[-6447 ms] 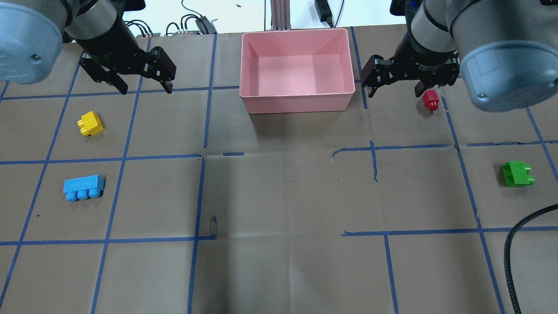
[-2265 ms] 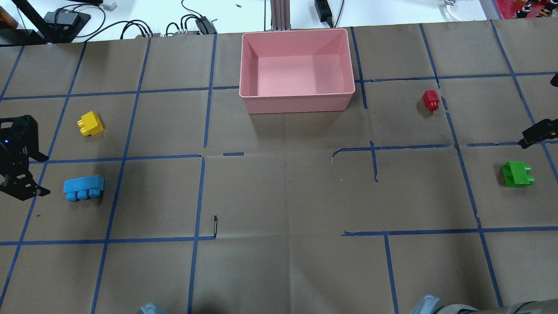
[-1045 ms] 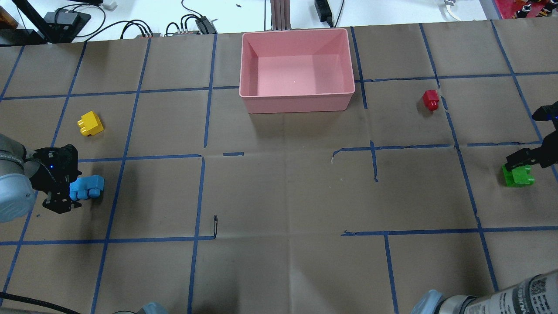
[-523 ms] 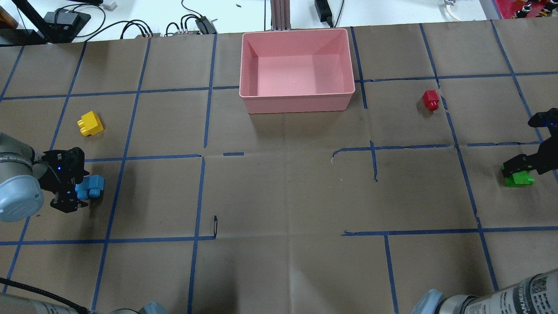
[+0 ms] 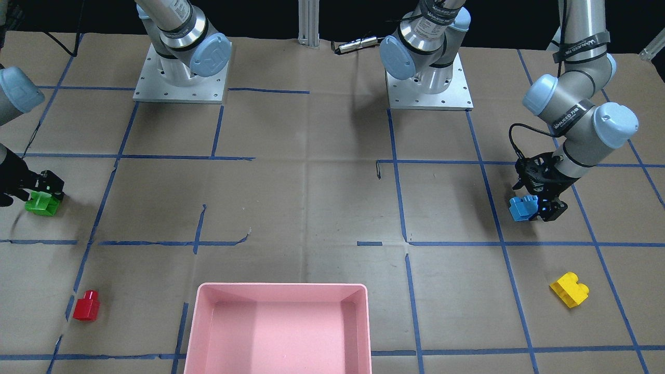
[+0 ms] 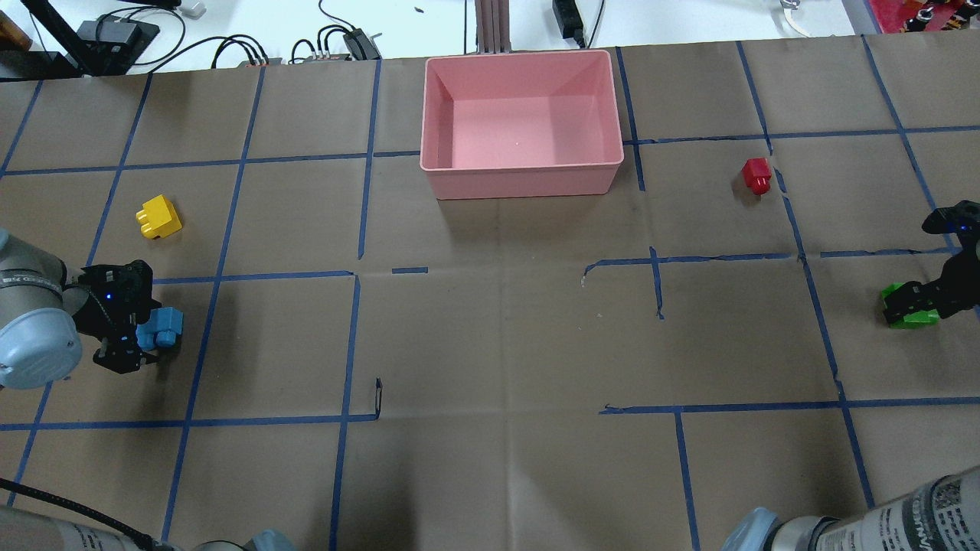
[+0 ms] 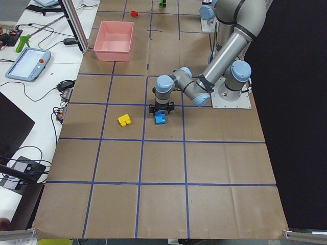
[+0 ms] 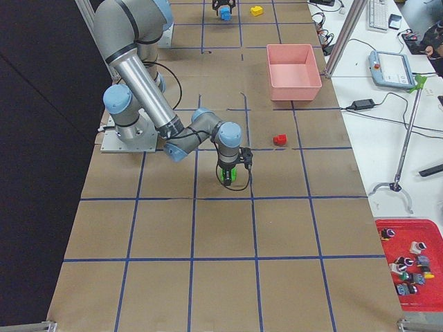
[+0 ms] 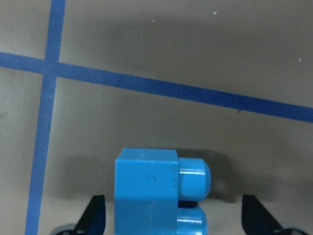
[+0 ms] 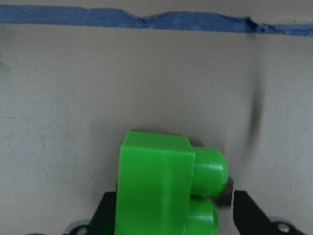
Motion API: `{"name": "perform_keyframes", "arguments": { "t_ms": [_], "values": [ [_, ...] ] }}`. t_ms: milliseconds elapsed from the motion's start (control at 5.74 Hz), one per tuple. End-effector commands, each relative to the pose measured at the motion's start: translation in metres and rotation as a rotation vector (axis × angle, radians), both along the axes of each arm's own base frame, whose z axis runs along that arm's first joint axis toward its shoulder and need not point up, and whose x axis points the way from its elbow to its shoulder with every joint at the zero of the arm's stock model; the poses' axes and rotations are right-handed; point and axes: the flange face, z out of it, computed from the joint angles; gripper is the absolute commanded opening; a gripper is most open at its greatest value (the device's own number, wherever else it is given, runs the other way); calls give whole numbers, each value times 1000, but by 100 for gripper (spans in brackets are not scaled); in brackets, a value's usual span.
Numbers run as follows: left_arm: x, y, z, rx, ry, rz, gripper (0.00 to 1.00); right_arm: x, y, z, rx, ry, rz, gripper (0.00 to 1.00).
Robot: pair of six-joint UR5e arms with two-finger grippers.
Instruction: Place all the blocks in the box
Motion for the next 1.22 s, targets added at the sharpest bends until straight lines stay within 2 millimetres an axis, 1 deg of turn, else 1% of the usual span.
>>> {"name": "perform_keyframes", "arguments": {
  "t_ms": [0,174,348,523,871,1045],
  "values": [
    [2,-3,-5,-10,-11,-7,95,0,1,-1,14,2,-5,37],
    [2,-3,-5,-10,-11,-7,90,0,2,4,30,1,-1,7],
    [2,-4,-4,-12,-13,-8,69,-3,-1,11,28,3,9,3],
    [3,-5,-3,-24,-23,-13,54,-10,-11,29,5,23,12,3],
    [4,-6,-3,-24,-23,-14,30,-7,-13,52,-3,31,11,3],
    [5,-7,-2,-28,-28,-11,23,-5,-12,63,-20,44,12,1]
  ]
}}
